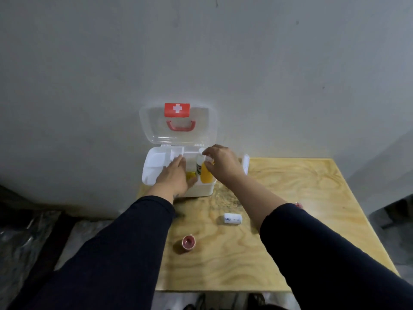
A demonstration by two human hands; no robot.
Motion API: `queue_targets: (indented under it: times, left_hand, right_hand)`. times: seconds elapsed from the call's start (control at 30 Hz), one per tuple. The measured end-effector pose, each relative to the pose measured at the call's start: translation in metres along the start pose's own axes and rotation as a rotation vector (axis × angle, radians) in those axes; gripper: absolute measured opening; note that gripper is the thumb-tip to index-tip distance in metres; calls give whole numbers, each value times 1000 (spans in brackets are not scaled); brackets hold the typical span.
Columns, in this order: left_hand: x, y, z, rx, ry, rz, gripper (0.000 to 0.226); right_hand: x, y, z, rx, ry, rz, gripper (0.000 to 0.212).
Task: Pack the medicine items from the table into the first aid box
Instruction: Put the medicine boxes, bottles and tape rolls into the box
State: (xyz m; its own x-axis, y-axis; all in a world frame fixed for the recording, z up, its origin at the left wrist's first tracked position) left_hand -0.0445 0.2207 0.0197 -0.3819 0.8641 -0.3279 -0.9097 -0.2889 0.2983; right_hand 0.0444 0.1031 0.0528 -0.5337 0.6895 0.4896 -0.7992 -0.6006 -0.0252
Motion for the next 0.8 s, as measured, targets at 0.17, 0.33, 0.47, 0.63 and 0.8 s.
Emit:
queue_targets:
  times: [0.17, 0.33, 0.47, 0.63, 0.8]
  left_hand:
    - [2, 6, 2, -13, -12, -43, 83]
    - [1, 10, 2, -19, -14, -53, 81]
    - [-1, 13, 3, -19, -29, -76, 80]
    - [3, 11, -5, -30, 33, -73, 78]
    - [11, 4, -16, -41, 51, -46, 80]
  right_hand:
    - [2, -1, -23, 15, 36, -58, 31]
    - [4, -1, -24, 3, 8, -77, 29]
    - [-3, 9, -17, -22, -101, -105, 40]
    - [-40, 31, 4, -176, -118, -278, 29]
    - [-104, 68, 0, -77, -23, -554, 29]
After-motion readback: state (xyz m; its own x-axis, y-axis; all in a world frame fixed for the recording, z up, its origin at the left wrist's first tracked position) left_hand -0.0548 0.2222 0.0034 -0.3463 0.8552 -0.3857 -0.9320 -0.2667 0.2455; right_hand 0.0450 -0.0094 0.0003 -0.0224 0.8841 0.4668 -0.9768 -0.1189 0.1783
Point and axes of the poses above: each hand's wrist, its own y-axis away from the middle knuckle, its own z-axis out of the back of the hand, x = y × z, the point moved 3 cm from there along -y, towards the middle knuckle, and after that the axes turned 8 degrees about -z, right-handed, at the moved point
